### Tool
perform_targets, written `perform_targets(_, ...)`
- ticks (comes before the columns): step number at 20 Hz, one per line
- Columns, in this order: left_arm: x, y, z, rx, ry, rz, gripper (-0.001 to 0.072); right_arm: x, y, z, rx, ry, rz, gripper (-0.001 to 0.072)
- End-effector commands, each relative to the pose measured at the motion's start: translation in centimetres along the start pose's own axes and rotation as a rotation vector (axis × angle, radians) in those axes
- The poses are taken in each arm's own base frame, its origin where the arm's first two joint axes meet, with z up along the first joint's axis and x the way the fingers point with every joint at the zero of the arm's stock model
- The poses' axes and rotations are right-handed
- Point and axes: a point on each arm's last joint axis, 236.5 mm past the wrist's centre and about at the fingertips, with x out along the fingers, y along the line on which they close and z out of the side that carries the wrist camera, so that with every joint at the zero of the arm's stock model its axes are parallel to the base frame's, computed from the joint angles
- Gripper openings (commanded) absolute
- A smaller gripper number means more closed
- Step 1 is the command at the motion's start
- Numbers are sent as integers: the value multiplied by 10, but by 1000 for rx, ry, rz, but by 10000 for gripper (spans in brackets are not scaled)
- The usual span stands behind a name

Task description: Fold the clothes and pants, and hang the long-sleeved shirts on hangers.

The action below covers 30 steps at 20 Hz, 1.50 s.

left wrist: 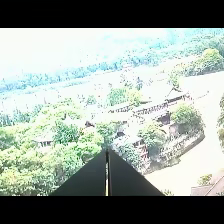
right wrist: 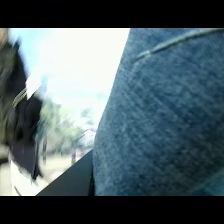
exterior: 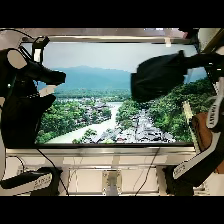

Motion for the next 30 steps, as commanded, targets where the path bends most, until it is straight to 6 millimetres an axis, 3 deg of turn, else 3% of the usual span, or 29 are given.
perform_targets(1,0,0,0,0,2,0,12,-121,-70,12,133,-194,-113,48)
perform_targets(3,0,0,0,0,2,-1,12,-189,-91,9,177,-325,-168,48)
perform_targets(5,0,0,0,0,2,-1,12,-255,-104,-6,214,-440,-232,48)
perform_targets(7,0,0,0,0,2,-1,12,-311,-114,-37,259,-511,-326,48)
perform_targets(8,0,0,0,0,2,0,12,-330,-121,-61,294,-499,-386,48)
perform_targets(10,0,0,0,0,2,0,12,-349,-148,-122,422,-405,-543,48)
perform_targets(13,0,0,-1,0,3,-1,12,-366,-184,-194,643,-368,-685,49)
perform_targets(19,0,0,-1,0,4,-1,11,-338,-257,-285,924,-219,-745,52)
perform_targets(20,0,-1,-2,0,7,-2,12,-331,-266,-296,943,-186,-759,131)
perform_targets(22,0,-1,-4,0,18,-3,11,-329,-271,-320,975,-111,-796,422)
perform_targets(24,1,-1,-4,1,18,-3,12,-345,-268,-326,1032,-122,-854,449)
perform_targets(26,1,-1,-4,1,18,-3,11,-367,-255,-308,1059,-222,-880,449)
perform_targets(28,1,-1,-4,1,18,-4,12,-388,-228,-263,1025,-397,-836,449)
perform_targets(30,1,-1,-4,1,19,-3,11,-407,-183,-209,854,-546,-782,449)
